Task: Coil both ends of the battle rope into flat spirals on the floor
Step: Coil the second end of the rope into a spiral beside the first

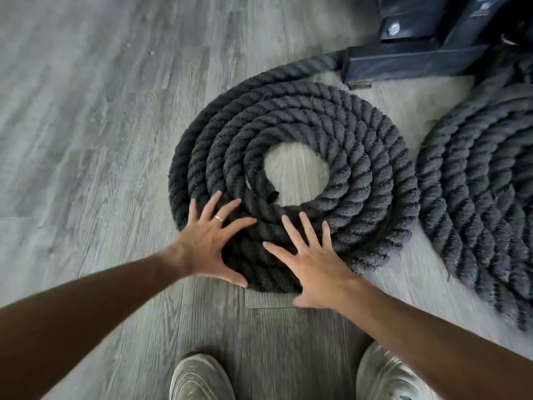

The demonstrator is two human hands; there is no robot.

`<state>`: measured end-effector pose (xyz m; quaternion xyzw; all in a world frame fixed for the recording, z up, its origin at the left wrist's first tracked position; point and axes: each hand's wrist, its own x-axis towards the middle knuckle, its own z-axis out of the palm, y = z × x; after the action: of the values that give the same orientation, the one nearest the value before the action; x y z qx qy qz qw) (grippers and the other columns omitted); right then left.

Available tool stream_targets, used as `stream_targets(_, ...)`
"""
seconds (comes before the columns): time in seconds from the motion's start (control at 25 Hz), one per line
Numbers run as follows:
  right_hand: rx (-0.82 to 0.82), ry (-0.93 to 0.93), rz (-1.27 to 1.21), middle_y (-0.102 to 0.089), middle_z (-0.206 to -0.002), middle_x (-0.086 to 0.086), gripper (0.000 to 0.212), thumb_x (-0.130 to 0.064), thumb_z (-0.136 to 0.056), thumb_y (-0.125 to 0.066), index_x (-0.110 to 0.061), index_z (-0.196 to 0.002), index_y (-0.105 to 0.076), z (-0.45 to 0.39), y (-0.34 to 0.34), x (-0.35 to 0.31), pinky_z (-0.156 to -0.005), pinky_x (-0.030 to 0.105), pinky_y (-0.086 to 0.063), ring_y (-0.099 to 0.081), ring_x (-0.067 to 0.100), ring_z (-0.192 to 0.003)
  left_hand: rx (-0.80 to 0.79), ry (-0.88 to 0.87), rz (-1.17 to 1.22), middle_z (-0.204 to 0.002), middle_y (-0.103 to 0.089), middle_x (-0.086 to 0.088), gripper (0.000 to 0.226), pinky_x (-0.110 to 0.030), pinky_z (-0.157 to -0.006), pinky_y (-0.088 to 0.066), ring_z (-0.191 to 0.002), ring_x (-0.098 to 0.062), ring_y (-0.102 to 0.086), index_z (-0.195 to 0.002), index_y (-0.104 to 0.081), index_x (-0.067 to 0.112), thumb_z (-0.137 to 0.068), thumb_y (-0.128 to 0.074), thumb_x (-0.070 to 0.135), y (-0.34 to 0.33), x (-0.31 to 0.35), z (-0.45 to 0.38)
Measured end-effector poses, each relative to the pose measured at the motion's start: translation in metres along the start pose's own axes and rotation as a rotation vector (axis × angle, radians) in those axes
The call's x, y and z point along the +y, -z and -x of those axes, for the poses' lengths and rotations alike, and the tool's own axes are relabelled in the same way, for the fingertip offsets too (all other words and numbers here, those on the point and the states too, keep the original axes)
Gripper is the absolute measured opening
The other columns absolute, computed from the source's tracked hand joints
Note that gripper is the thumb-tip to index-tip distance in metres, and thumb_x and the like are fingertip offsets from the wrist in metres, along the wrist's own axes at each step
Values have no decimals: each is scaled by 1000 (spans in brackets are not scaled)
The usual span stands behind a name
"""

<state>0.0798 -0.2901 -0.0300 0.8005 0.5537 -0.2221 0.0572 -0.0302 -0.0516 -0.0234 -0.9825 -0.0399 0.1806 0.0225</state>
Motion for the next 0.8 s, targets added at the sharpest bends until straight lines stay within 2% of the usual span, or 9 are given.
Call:
stream_targets(0.08, 25, 0, -37, 32, -163, 4, 120, -47, -68, -83, -46, -158, -3, 0, -3, 5, -115, 72, 9, 36, 38, -145, -143, 8, 43, -165, 15, 8, 133, -78, -111, -2, -148, -34, 24, -146, 15, 61, -35, -39, 110, 9, -28, -6)
stream_targets(0.16, 31, 32, -61, 22, -167, -3, 119, -43, -67, -83, -49, -157, -6, 1, -3, 12, -116, 68, 13, 35, 33, -147, -217, -12, 49, -162, 21, 14, 139, -76, -113, -8, -146, -32, 27, -143, 21, 63, -29, -47, 107, 12, -38, -10)
stream_targets(0.28, 25, 56, -69, 18, -168, -8, 120, -40, -66, -85, -52, -156, -7, 1, -2, 20, -116, 64, 16, 35, 29, -147, -181, -23, 17, -162, 13, 12, 143, -72, -114, -15, -148, -34, 20, -144, 20, 62, -26, -45, 108, 8, -34, -9)
stream_targets(0.52, -21, 114, -37, 15, -167, -14, 119, -36, -67, -86, -58, -154, -6, 11, 10, 58, -117, 57, 17, 33, 21, -148, -72, 50, 58, -163, -14, 3, 142, -68, -107, -31, -143, -41, -12, -148, 10, 59, -24, -35, 112, -1, -3, -10)
stream_targets(0.64, -36, 150, -31, 15, -167, -17, 118, -37, -67, -86, -59, -153, -8, 17, 10, 71, -113, 52, 21, 34, 17, -147, -74, 62, 43, -162, -15, 2, 143, -68, -103, -36, -139, -42, -16, -149, 9, 56, -24, -33, 112, 0, 10, -12)
stream_targets(0.8, -61, 190, -40, 17, -166, -20, 117, -37, -66, -87, -61, -152, -11, 18, 10, 87, -116, 54, 18, 37, 12, -146, -89, 75, 47, -161, -15, 0, 142, -66, -98, -41, -137, -42, -21, -149, 5, 53, -25, -30, 113, 7, 22, -11)
